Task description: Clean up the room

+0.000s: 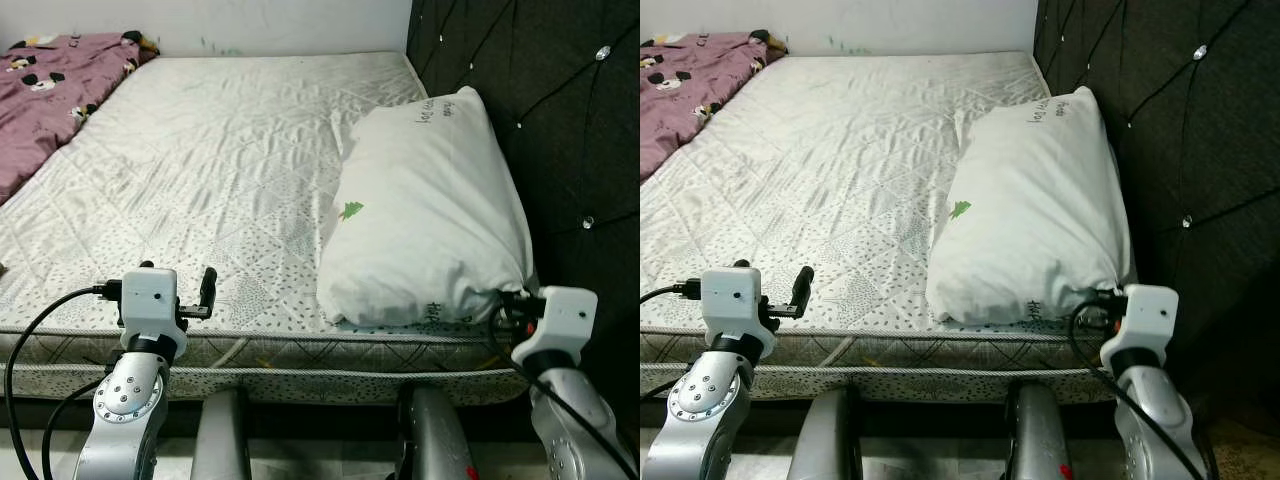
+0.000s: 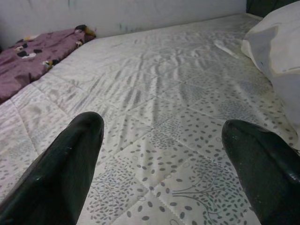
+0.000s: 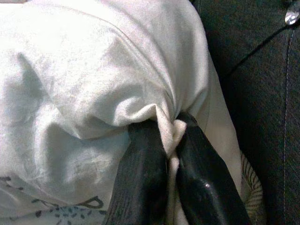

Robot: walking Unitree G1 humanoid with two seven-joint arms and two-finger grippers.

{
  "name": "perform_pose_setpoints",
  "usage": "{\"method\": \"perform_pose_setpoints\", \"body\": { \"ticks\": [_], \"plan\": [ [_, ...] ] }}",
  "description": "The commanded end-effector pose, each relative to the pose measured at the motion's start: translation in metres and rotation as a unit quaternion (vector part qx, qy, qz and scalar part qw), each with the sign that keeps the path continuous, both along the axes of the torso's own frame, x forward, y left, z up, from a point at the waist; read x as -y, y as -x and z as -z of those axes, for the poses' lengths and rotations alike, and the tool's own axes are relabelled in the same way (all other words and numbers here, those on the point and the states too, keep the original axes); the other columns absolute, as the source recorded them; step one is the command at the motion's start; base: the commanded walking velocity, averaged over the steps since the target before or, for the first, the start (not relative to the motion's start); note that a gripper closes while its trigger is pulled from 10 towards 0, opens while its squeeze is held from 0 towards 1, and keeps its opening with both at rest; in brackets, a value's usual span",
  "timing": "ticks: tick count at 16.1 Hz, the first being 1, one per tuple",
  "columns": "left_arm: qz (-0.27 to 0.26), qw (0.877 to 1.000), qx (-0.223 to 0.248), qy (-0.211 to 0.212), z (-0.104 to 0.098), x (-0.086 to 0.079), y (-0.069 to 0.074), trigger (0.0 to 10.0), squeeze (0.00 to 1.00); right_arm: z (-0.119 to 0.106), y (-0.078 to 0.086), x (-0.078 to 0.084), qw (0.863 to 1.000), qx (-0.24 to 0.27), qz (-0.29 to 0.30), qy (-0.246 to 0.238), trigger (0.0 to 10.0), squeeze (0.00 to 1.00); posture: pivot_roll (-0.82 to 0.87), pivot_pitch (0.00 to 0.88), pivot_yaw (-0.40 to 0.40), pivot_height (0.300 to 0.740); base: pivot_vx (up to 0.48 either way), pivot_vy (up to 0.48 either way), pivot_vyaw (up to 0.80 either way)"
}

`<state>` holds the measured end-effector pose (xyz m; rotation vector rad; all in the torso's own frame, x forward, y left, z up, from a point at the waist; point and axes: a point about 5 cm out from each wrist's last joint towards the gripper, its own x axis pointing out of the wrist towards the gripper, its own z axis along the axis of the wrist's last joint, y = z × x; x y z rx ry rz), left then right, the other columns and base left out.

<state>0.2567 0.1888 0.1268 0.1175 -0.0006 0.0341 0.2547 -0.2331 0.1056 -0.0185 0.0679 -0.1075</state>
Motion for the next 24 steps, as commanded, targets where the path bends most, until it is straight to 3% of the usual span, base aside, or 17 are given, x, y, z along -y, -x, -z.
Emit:
{"method": "perform_pose_setpoints", "body": {
  "ticks": [1,3,5,7,8,10,13,17,18,23,24],
  "plan": [
    [-0.003,1.0,-0.004,-0.008,0.0,-0.004,-0.001,10.0,0.0,0.014,0.008,-0.011,0.999,-0.03,-0.021,-0.008,0.0,0.0,0.04,0.032,0.074,0.498,0.0,0.0,0.0],
    [-0.001,1.0,-0.004,-0.01,0.0,-0.003,-0.001,10.0,0.0,0.016,0.002,-0.008,0.999,-0.038,-0.013,-0.004,0.0,0.0,0.04,0.032,0.076,0.498,0.0,0.0,0.0],
    [0.001,1.0,-0.005,-0.01,-0.001,-0.002,-0.001,10.0,0.0,0.009,-0.017,0.001,1.0,-0.029,-0.003,0.001,0.0,0.0,0.04,0.032,0.081,0.498,0.0,0.0,0.0],
    [-0.002,1.0,-0.005,-0.011,-0.001,-0.003,-0.001,10.0,0.0,-0.015,-0.049,0.03,0.999,-0.003,0.035,0.023,0.0,0.0,0.05,0.032,0.077,0.498,0.0,0.0,0.0],
    [-0.004,1.0,-0.005,-0.011,-0.001,-0.004,-0.001,10.0,0.0,-0.022,-0.056,0.038,0.999,0.003,0.045,0.025,0.0,0.0,0.05,0.033,0.075,0.498,0.0,0.0,0.0],
    [-0.01,1.0,-0.006,-0.012,0.0,-0.005,0.001,10.0,0.0,-0.064,-0.083,0.074,0.994,0.035,0.089,0.051,0.0,0.0,0.06,0.033,0.065,0.498,0.0,0.0,0.0],
    [-0.018,1.0,-0.006,-0.013,0.0,-0.007,0.003,10.0,0.0,-0.102,-0.095,0.105,0.986,0.058,0.141,0.067,0.0,0.0,0.07,0.033,0.058,0.498,0.0,0.0,0.0],
    [-0.025,0.999,-0.01,-0.02,0.002,-0.009,0.004,10.0,0.0,-0.123,-0.099,0.118,0.981,0.074,0.158,0.08,0.0,0.0,0.06,0.031,0.056,0.498,0.0,0.0,0.0],
    [-0.026,0.999,-0.01,-0.02,0.002,-0.01,0.004,10.0,0.0,-0.122,-0.098,0.12,0.981,0.073,0.161,0.078,0.0,0.0,0.06,0.031,0.056,0.498,0.0,0.0,0.0],
    [-0.023,1.0,-0.01,-0.015,0.002,-0.007,0.003,10.0,0.0,-0.077,-0.091,0.107,0.987,0.04,0.147,0.059,0.0,0.0,0.06,0.027,0.054,0.498,0.0,0.0,0.0],
    [-0.021,1.0,-0.008,-0.014,0.001,-0.006,0.001,10.0,0.0,-0.046,-0.081,0.095,0.989,0.022,0.134,0.059,0.0,0.0,0.06,0.02,0.054,0.498,0.0,0.0,0.0]
  ]
}}
